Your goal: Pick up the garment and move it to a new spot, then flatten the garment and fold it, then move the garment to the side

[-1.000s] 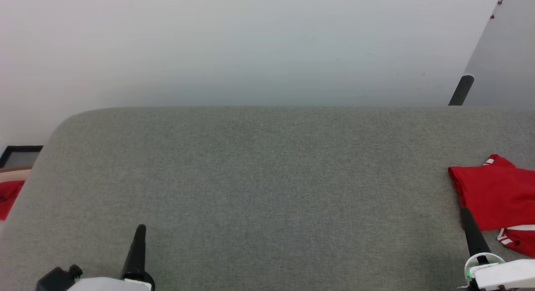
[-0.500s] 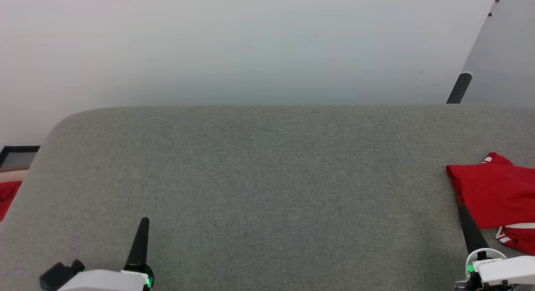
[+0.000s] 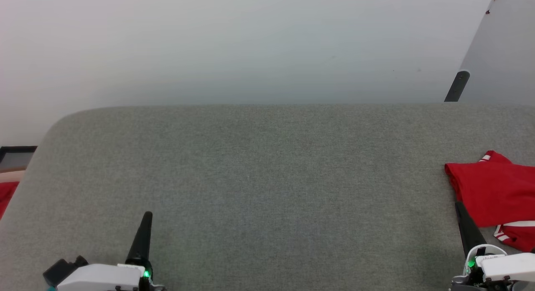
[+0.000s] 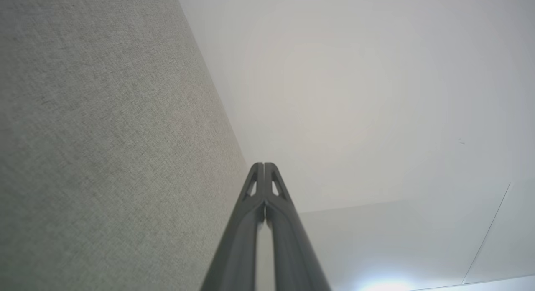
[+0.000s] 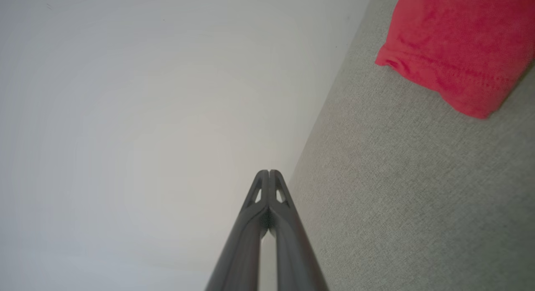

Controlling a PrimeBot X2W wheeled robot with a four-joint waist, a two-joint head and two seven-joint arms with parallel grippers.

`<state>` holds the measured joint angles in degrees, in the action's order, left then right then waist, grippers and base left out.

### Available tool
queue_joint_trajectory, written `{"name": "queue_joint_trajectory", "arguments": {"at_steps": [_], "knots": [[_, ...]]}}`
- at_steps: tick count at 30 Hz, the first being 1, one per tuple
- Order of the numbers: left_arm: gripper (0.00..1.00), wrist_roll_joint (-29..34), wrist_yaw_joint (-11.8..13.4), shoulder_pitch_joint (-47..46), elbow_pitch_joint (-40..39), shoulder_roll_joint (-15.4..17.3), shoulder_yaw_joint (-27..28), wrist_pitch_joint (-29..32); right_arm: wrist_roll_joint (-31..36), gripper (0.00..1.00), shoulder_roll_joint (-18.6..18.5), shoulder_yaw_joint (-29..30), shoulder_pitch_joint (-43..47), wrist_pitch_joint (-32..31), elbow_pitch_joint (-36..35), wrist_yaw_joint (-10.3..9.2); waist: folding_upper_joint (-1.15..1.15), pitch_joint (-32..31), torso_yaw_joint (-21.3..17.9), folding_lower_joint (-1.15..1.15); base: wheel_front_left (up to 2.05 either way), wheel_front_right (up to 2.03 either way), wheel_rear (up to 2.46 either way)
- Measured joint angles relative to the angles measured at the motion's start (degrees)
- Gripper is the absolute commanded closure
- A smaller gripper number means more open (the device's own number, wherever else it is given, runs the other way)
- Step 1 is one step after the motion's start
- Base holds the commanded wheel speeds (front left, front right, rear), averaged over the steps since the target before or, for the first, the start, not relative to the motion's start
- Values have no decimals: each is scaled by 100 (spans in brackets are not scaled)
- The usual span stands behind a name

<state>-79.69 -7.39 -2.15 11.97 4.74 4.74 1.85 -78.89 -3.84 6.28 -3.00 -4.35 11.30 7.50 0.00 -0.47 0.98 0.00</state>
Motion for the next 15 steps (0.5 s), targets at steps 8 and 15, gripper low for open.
{"name": "queue_joint_trajectory", "arguments": {"at_steps": [8,15], "knots": [[100,-332,0,-110,47,-33,21,100,-327,100,27,7,-99,-51,68,-1,0,14,-22,0,0,0,0],[100,-605,0,-177,94,-57,38,182,-600,100,46,13,-127,-99,127,-2,0,27,-42,0,0,0,0]]}}
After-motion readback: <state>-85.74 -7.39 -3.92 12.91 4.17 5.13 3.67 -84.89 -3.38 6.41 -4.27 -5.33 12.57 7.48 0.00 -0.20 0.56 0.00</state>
